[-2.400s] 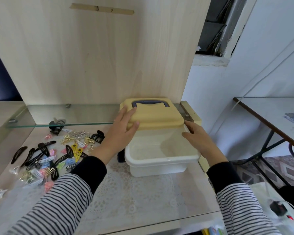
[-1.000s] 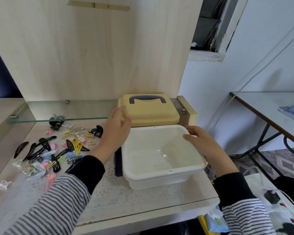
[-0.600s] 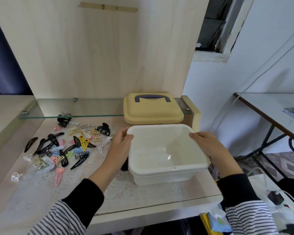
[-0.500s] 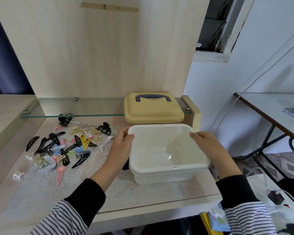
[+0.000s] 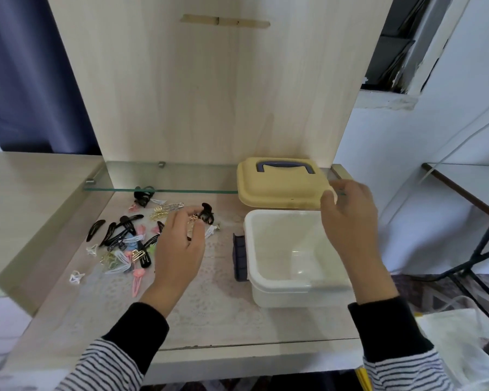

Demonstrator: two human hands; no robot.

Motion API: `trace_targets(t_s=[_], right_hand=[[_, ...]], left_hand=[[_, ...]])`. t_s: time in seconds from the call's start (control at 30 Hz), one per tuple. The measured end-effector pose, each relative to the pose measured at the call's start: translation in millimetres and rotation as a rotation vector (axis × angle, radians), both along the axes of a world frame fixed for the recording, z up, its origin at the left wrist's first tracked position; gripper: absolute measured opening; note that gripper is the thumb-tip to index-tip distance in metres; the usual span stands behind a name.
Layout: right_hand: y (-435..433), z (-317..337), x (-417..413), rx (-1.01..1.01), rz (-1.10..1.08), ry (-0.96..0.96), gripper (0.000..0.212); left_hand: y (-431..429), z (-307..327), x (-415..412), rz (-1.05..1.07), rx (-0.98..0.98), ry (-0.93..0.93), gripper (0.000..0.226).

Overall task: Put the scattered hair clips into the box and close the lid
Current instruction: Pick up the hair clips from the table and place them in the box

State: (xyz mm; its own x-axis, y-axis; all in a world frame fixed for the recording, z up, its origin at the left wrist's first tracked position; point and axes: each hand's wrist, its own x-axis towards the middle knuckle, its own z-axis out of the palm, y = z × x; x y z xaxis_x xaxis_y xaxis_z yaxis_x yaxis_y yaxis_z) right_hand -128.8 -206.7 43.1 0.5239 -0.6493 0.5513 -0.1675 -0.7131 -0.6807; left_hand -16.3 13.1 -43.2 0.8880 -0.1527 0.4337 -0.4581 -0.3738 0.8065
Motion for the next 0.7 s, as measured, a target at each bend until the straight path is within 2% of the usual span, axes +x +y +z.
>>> trace_targets(t_s=[0.1,0.23,0.33,0.5,0.6,0.7], right_hand=[[44.7,3.2,21.9,-0.095,0.139,-0.145,0.025],[107.2,-7.4,45.7,-0.23,0.337,-0.154,0.021],[140.5,-28.1,60.3,-0.236,0.462,-0.089,0.025],[173.9,-77.5,77.4,-0.251,0.632,0.166,0.035],[176.0,-107.7,91.1,-0.327,0.598,0.267,0.039],[173.7,-125.5,98.0,-0.334,0.546,0.308,0.041]], left_hand=[[30.6,-6.8,12.0,0.093,0.111,-0.094,0.02],[67.4,-21.0,22.9,0.162,0.198,-0.139,0.019],[88.9,-30.0,25.5,0.148,0.257,-0.148,0.029],[117.7,-47.5,25.0,0.229,0.585,-0.158,0.045],[128.8,-52.4,23.9,0.246,0.686,-0.153,0.047],[138.5,-63.1,25.6,0.207,0.69,-0.142,0.043]])
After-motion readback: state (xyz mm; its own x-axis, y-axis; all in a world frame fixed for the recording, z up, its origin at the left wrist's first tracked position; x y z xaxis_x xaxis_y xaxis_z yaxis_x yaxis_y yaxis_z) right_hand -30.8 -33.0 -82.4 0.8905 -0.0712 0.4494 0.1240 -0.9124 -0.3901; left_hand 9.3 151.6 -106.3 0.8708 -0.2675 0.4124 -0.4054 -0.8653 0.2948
